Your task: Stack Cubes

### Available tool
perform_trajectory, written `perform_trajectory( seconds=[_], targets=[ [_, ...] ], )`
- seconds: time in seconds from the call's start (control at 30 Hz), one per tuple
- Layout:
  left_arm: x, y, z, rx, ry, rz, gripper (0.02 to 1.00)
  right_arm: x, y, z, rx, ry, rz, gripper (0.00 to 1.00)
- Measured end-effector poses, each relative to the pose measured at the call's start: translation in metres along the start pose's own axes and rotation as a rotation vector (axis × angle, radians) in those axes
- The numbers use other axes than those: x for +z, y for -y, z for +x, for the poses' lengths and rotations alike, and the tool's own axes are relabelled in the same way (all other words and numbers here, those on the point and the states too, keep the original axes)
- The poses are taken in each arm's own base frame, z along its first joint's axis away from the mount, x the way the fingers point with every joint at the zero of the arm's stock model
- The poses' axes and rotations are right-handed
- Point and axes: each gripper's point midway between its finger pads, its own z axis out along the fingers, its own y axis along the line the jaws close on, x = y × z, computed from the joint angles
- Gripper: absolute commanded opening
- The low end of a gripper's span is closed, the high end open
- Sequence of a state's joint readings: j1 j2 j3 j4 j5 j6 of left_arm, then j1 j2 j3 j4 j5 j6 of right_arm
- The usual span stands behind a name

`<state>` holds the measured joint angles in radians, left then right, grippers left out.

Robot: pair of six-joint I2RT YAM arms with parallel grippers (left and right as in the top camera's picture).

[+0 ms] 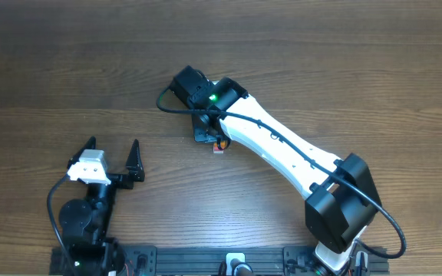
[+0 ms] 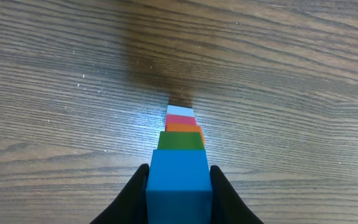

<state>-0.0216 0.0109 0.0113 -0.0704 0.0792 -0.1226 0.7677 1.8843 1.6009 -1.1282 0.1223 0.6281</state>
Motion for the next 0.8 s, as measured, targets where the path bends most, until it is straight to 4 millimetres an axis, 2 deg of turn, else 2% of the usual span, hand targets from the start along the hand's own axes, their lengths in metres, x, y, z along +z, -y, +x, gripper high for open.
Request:
perform_trajectory(
  seconds=[0.8],
  targets=[
    [0.0, 0.0, -0.0001, 0.0, 0.0, 0.0, 0.998, 0.0004, -0.0003, 0.0004, -0.001, -0.001, 0.001, 0.045]
  ],
)
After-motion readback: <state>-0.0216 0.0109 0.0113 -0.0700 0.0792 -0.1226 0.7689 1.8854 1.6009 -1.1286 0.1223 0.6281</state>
